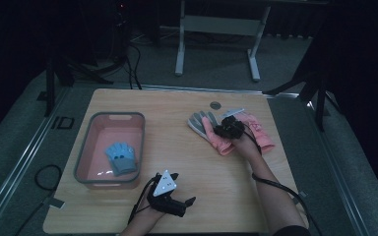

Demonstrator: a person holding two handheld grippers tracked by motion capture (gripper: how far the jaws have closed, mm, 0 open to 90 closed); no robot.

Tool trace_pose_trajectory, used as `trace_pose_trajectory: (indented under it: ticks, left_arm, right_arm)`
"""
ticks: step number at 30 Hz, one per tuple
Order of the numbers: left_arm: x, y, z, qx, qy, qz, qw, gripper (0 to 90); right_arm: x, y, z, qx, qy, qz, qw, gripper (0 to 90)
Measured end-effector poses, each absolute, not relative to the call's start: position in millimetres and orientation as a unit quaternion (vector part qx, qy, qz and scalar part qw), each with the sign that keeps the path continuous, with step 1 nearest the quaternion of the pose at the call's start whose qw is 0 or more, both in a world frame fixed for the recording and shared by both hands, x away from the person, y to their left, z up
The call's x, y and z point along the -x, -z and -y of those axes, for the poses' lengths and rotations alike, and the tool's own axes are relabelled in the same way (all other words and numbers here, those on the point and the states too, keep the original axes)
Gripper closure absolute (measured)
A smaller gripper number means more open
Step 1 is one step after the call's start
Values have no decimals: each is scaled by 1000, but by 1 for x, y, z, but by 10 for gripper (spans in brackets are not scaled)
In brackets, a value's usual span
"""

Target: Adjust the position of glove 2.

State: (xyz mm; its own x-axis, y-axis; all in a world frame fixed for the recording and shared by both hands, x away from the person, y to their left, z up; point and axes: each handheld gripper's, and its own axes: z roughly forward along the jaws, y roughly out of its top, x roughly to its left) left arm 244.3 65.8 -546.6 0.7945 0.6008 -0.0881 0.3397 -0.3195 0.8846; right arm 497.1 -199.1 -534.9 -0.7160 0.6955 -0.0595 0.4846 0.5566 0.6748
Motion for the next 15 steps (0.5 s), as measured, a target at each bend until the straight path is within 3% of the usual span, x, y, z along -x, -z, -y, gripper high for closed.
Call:
trace_pose_trajectory:
  ticks: [5, 15]
  left_arm:
    - [-243, 547, -65, -801, -130, -294, 505, 21]
    - [-243, 547, -66, -798, -146, -295, 505, 21]
  right_arm:
    - [-491, 529, 196, -387, -327, -849, 151, 871]
    - [-453, 495, 188, -479, -350, -789, 161, 878]
